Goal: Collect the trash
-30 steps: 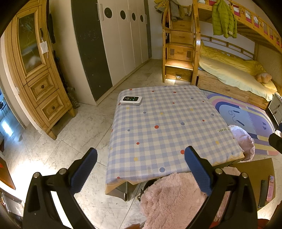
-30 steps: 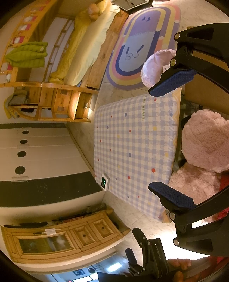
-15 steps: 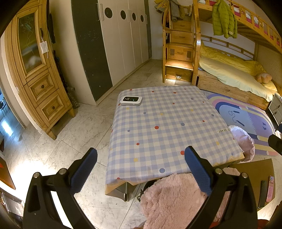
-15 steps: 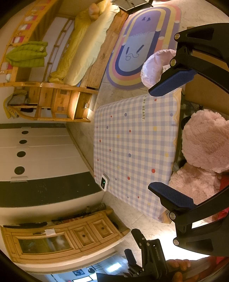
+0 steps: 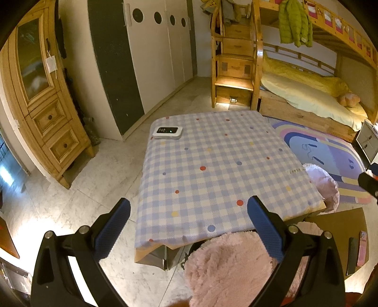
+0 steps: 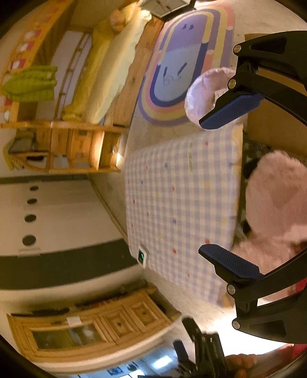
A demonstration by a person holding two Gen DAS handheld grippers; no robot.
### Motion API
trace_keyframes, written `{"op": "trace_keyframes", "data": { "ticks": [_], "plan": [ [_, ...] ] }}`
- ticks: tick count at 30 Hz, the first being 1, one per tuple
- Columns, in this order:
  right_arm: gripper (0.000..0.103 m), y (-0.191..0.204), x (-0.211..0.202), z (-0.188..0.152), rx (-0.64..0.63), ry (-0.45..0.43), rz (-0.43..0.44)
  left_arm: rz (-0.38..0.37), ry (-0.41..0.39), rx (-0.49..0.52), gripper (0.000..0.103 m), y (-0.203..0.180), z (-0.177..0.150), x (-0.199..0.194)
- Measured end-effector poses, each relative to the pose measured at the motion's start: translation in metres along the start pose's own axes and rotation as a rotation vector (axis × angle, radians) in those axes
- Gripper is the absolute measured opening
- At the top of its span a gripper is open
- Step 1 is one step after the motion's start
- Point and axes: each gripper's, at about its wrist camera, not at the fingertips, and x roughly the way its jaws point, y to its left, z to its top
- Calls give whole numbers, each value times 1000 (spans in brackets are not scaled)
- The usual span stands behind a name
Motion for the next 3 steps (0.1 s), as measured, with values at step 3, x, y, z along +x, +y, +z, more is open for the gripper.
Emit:
{"op": "trace_keyframes", "data": {
  "ticks": [3],
  "plan": [
    [97, -36, 13, -19, 22, -25, -83, -21, 17, -5, 96, -3, -3, 10]
  ]
}}
